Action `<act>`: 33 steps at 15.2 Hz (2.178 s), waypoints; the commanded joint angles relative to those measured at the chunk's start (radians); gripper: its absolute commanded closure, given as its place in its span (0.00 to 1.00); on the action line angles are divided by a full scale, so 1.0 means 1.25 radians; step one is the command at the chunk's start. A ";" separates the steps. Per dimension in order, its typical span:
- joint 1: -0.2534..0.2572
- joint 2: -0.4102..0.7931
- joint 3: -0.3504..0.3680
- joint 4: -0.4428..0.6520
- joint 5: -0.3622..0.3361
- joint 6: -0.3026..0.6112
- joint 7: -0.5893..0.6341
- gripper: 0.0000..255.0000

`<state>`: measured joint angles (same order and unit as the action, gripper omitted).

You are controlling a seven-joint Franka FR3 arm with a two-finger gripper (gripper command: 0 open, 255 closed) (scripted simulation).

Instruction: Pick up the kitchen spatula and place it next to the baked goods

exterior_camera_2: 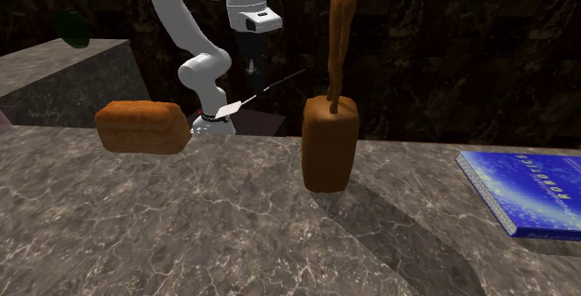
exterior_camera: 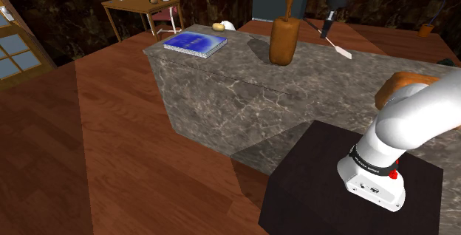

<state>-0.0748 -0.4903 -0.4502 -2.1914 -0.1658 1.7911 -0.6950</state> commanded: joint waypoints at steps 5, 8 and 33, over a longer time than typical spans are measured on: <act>-0.057 -0.091 -0.054 -0.045 -0.059 -0.035 -0.084 1.00; -0.084 -0.122 -0.088 -0.051 -0.087 -0.052 -0.131 1.00; -0.159 -0.167 -0.268 -0.179 -0.213 0.069 -0.281 1.00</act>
<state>-0.2747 -0.7025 -0.7781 -2.4033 -0.4284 1.8613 -1.0468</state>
